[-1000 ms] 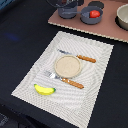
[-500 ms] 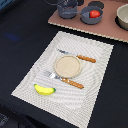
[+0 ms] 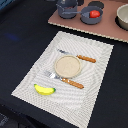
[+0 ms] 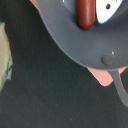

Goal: Interact with the objects in diverse but meaningful ways.

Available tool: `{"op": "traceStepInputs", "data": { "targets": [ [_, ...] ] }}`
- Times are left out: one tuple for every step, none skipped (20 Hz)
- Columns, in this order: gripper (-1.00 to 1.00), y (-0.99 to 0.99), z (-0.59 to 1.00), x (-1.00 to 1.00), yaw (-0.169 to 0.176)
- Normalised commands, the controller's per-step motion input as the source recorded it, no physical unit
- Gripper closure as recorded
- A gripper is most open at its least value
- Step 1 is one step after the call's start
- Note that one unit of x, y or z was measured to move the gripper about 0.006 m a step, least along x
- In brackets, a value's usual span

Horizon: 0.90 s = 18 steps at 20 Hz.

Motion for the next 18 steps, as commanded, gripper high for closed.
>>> {"op": "traceStepInputs", "data": {
  "targets": [
    [-1.0,-0.34,0.46,0.4,-0.101],
    [-1.0,-0.41,0.33,0.48,-0.084],
    [-1.0,-0.42,0.29,0.48,-0.079],
    [-1.0,-0.42,0.24,0.53,-0.073],
    [-1.0,-0.42,0.23,0.58,-0.068],
    [-1.0,-0.43,0.2,0.6,-0.064],
    [-1.0,-0.43,0.19,0.67,-0.059],
    [-1.0,-0.39,0.18,0.73,-0.054],
    [-1.0,-0.4,0.17,0.76,-0.052],
    [-1.0,-0.4,0.14,0.79,-0.051],
    [-1.0,-0.4,0.12,0.85,-0.044],
    [-1.0,-0.38,0.11,0.89,-0.039],
    [-1.0,-0.38,0.1,0.92,-0.036],
    [-1.0,-0.4,0.09,0.93,-0.035],
    [-1.0,-0.41,0.07,0.92,-0.034],
    [-1.0,-0.43,0.05,0.93,-0.032],
    [-1.0,-0.44,0.06,0.93,-0.03],
    [-1.0,-0.45,0.06,0.93,-0.03]
  ]
}}
